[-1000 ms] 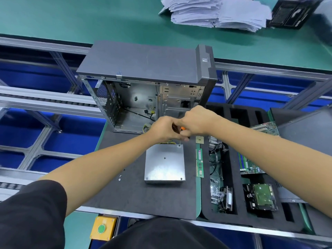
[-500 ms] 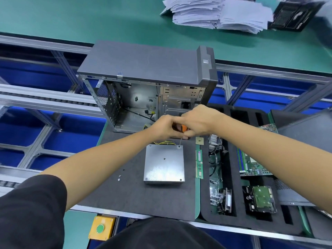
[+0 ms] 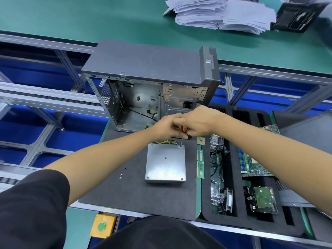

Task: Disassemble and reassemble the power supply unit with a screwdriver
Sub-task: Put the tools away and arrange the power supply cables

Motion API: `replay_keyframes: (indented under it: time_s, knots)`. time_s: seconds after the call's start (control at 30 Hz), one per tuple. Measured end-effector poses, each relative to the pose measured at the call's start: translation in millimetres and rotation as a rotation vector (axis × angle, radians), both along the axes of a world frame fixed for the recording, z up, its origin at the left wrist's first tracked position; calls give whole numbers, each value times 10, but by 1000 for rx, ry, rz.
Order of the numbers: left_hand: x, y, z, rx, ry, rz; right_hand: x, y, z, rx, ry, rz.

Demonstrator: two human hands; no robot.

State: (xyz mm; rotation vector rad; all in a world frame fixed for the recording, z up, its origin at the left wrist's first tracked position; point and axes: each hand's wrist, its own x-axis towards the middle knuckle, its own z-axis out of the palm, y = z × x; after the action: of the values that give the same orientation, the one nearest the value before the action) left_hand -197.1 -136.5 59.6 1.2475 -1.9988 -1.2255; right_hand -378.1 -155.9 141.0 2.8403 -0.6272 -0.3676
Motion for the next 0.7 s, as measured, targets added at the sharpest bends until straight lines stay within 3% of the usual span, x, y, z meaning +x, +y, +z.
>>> replay_keyframes:
  time_s: [0.13,0.33,0.47,0.57,0.7]
  knots:
    - [23,36,13,75,15,-75,67,8,0,27,47,3]
    - [-11,73,50,-75,-43,37,100,43,-82,-134,105,-192]
    - [-4,60,-44,-50,-98,46,48,48,-40,51,16,-132]
    - [36,58,-40,-55,-122,-29,35,62,9,103,43,41]
    - [35,116,-25,-4,5,-21,108,106,-25,60,40,-126]
